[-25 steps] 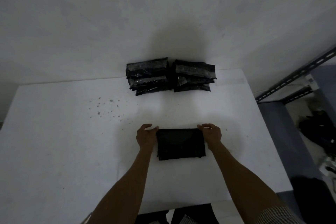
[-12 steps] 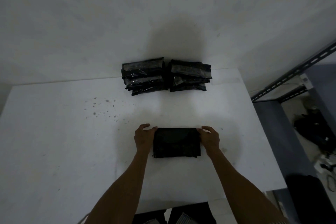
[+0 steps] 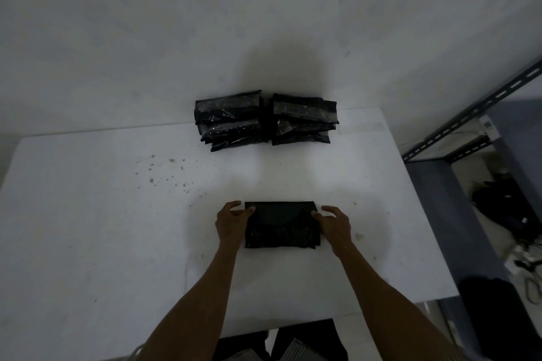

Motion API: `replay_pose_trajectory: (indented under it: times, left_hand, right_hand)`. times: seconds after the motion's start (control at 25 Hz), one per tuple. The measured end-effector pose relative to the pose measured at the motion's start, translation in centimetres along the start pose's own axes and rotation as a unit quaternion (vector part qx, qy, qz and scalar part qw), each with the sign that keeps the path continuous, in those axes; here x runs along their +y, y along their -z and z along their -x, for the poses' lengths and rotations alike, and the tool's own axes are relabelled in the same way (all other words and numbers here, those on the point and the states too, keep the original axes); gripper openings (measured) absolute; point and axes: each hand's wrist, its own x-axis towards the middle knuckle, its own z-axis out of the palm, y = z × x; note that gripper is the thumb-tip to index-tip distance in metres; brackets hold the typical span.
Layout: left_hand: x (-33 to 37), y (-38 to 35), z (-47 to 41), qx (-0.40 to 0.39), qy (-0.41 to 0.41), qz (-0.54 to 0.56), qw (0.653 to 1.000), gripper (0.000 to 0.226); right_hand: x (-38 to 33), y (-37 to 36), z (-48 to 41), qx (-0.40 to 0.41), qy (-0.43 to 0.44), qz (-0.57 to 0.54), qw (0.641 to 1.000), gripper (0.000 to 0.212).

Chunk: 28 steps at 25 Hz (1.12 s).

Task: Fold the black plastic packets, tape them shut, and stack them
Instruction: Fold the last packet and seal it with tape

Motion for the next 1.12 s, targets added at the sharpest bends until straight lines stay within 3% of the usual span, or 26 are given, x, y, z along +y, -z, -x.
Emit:
replay_pose_trajectory:
  times: [0.32, 0.52, 0.76, 1.12]
  left_hand:
    - [-0.5, 0.9, 0.5, -0.022, -0.013, 0.019, 0.999, 0.039]
    - [-0.2, 0.9, 0.7, -0.033, -0.018, 0.020, 0.999, 0.040]
    - [-0.4, 0.9, 0.5, -0.030, -0.006, 0.007, 1.000, 0.038]
    - [0.6, 0.5, -0.2, -0.002, -0.005, 0.043, 0.999, 0.034]
  right_hand:
    - [0.4, 0.8, 1.0, -0.037, 0.014, 0.039, 0.998, 0.039]
    - [-1.2, -0.1, -0.2, 0.009, -0.011, -0.033, 0.999, 0.040]
    - [-2.4, -0.3, -0.2, 0.017, -0.012, -0.010, 1.000, 0.029]
    - [-2.5, -0.5, -1.5, 0.018, -0.011, -0.048, 0.999, 0.032]
